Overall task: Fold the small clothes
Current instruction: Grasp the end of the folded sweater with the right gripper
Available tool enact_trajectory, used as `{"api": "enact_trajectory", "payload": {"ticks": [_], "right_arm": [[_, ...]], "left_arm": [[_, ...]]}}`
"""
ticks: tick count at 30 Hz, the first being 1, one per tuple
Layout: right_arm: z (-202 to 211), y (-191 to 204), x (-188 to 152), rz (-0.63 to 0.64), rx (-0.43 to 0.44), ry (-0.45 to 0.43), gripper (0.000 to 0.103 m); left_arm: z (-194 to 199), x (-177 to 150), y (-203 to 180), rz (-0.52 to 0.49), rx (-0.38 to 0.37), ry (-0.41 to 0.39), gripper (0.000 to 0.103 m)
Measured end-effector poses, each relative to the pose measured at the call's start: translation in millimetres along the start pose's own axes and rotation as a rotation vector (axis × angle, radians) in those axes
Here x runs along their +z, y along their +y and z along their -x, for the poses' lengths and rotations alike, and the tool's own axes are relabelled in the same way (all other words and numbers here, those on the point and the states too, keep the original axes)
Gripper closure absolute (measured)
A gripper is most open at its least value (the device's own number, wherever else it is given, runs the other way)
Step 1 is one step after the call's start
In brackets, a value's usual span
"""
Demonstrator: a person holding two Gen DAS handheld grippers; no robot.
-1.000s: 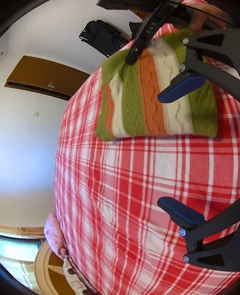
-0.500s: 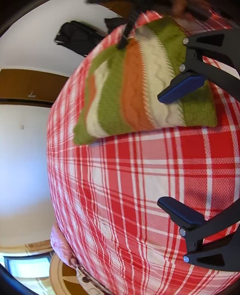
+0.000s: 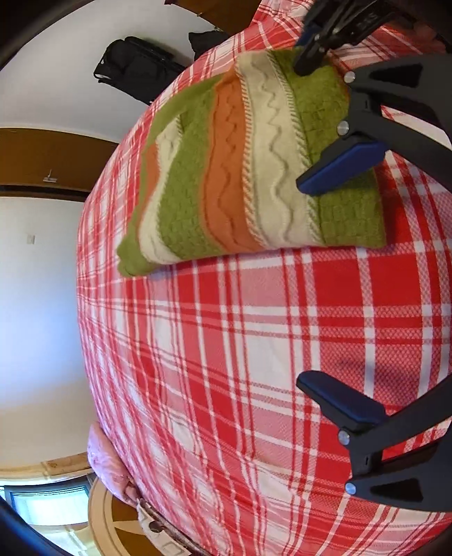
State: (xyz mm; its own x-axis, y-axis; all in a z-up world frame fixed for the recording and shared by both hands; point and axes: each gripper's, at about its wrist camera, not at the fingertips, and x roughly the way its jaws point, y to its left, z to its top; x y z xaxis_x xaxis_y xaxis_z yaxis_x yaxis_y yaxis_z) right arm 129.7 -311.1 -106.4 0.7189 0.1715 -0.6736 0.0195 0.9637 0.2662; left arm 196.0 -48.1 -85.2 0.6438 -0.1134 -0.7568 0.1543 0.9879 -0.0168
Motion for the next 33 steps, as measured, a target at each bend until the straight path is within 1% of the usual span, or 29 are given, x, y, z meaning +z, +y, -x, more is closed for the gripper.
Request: {"api": "enact_trajectory", "payload": {"ticks": [2,3,5,6,7,8,9,11,12,13,15,16,18,19,22,23,24,26,27,28,29,30,31,32,33], "right_arm": [[5.7,-3.2,-2.8,-0.019,0.014,0.005,0.083],[9.0,-3.4,-3.3,-0.011,0.018,0.014,0.081],[16.5,-3.8,1.2,-0.015,0.033,0.034,0.080],[23.2,-6.1,5.5,-0.034,0.039,0.027,0.079],[31.3,-8.2,12.3,-0.054,0.042,0.001,0.077],[36.7,-7.9,20.3,-0.065,0.047,-0.026,0.065],[42.6,-7.9,28.7,-0.075,0.064,-0.057,0.041],[47.6,-9.1,45.9,-0.111,0.136,-0.112,0.011],[45.5,-12.5,54.3,-0.141,0.186,-0.139,0.011],[39.1,-15.4,62.2,-0.167,0.210,-0.144,0.011],[20.0,-16.2,72.9,-0.178,0.195,-0.108,0.011],[1.7,-15.6,78.9,-0.163,0.165,-0.072,0.011],[-21.0,-13.0,79.9,-0.126,0.122,-0.035,0.011],[-35.4,-11.0,78.5,-0.100,0.100,-0.011,0.011],[-63.9,-11.6,71.8,-0.087,0.095,0.052,0.011],[-69.6,-12.5,68.0,-0.086,0.106,0.050,0.011],[-69.8,-10.6,65.3,-0.067,0.105,0.029,0.011],[-72.0,-6.8,64.7,-0.036,0.116,0.045,0.011],[-73.5,-4.5,64.1,-0.016,0.118,0.058,0.011],[-75.5,-3.2,64.2,-0.005,0.111,0.064,0.011],[-78.0,-2.3,64.8,0.002,0.103,0.069,0.013],[-80.6,-0.6,65.7,0.014,0.093,0.075,0.020],[-81.3,2.0,65.3,0.022,0.097,0.079,0.025],[-80.8,3.7,63.7,0.015,0.110,0.082,0.035],[-80.3,3.8,62.4,0.003,0.116,0.085,0.041]], "left_arm": [[-1.0,-3.3,3.5,0.005,0.000,0.000,0.000],[-1.6,-4.2,4.5,0.001,0.003,0.002,0.000],[-0.3,-2.2,7.4,-0.003,-0.008,0.005,0.000],[1.0,-0.1,8.4,-0.004,-0.013,0.005,0.000],[3.5,2.9,9.1,-0.007,-0.014,0.000,0.000],[8.4,8.5,10.7,-0.011,-0.017,-0.018,0.000],[12.4,14.4,11.8,-0.010,-0.024,-0.039,0.000],[18.0,30.0,13.0,0.000,-0.053,-0.073,0.000],[18.5,39.5,12.8,0.008,-0.071,-0.080,0.000],[17.2,48.3,11.6,0.017,-0.086,-0.080,0.000],[6.7,66.4,7.4,0.030,-0.144,-0.060,0.000],[0.2,71.9,5.3,0.030,-0.159,-0.046,0.000],[-26.8,84.2,-1.0,0.049,-0.150,0.019,0.000],[-34.7,86.1,-2.3,0.064,-0.156,0.039,0.000],[-61.0,84.8,-7.6,0.141,-0.242,0.102,0.000],[-66.7,81.8,-11.0,0.151,-0.266,0.116,0.000],[-71.9,78.8,-14.3,0.154,-0.280,0.129,0.000],[-87.2,69.5,-21.9,0.162,-0.306,0.184,0.000],[-87.1,66.6,-24.4,0.160,-0.302,0.173,0.000],[-83.9,64.8,-26.7,0.149,-0.300,0.137,0.000],[-82.7,64.3,-27.5,0.144,-0.300,0.130,0.000],[-83.3,64.0,-28.9,0.147,-0.302,0.129,0.000],[-83.1,64.3,-29.1,0.157,-0.304,0.126,0.000],[-83.1,65.4,-29.6,0.163,-0.308,0.122,0.005],[-82.3,65.7,-32.1,0.159,-0.320,0.116,0.019]]}}
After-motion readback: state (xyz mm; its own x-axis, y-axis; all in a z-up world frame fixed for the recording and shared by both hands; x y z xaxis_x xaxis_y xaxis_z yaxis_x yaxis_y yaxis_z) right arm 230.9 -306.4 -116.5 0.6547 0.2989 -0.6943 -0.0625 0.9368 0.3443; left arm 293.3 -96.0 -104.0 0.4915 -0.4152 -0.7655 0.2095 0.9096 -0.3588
